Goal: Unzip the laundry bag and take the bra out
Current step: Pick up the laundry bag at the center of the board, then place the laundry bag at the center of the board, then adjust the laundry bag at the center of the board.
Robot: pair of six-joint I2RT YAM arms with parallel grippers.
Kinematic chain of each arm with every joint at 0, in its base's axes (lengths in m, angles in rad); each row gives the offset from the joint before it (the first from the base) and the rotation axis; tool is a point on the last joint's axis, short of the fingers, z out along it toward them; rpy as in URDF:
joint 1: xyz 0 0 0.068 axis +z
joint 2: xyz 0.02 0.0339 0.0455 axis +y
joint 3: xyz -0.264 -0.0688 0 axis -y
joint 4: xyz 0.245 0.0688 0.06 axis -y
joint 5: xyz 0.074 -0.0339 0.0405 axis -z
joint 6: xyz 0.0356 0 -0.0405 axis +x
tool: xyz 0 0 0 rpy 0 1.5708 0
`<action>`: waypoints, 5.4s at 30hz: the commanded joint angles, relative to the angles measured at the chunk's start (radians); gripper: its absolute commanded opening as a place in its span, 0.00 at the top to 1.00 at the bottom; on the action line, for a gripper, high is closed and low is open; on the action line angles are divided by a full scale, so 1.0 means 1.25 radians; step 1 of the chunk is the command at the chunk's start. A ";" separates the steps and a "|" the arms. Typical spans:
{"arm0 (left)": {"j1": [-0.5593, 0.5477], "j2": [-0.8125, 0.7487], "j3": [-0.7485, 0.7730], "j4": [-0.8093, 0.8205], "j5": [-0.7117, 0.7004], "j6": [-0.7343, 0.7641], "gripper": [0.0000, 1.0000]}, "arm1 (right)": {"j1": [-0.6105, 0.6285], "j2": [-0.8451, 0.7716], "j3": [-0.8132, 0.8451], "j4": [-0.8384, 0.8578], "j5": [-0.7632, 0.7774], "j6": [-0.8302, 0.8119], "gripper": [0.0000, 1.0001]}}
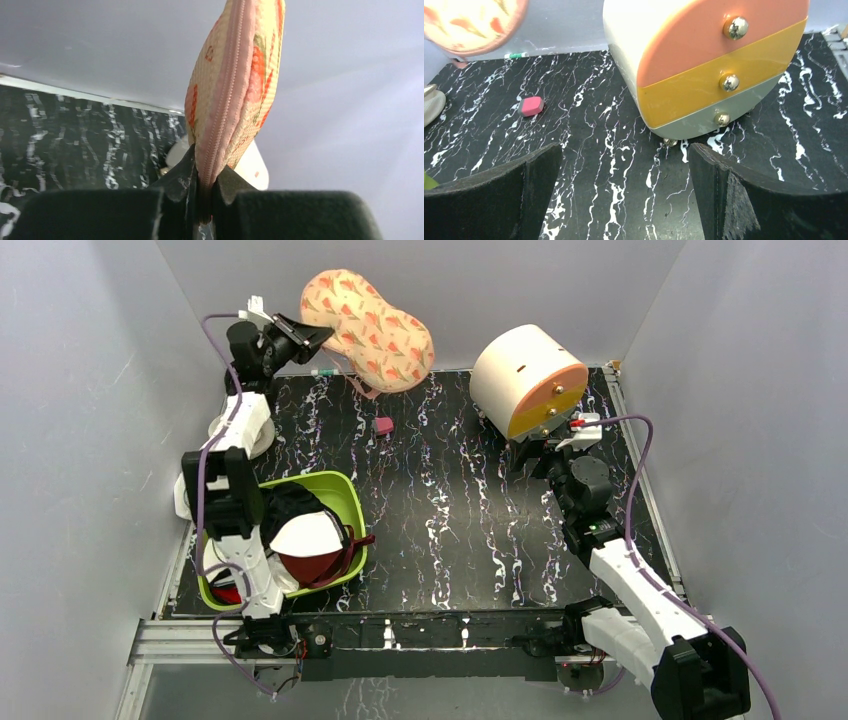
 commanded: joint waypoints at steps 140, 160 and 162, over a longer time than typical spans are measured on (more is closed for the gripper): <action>-0.527 -0.597 -0.530 -0.234 -0.748 0.751 0.02 | 0.212 0.602 0.441 -0.364 -0.312 0.253 0.02; -0.614 -0.387 -0.433 -0.311 -0.432 0.684 0.07 | 0.207 -0.127 0.311 -0.489 0.256 0.054 0.02; -0.673 -0.364 -0.422 -0.329 -0.461 0.689 0.12 | 0.207 -0.148 0.306 -0.491 0.256 0.052 0.02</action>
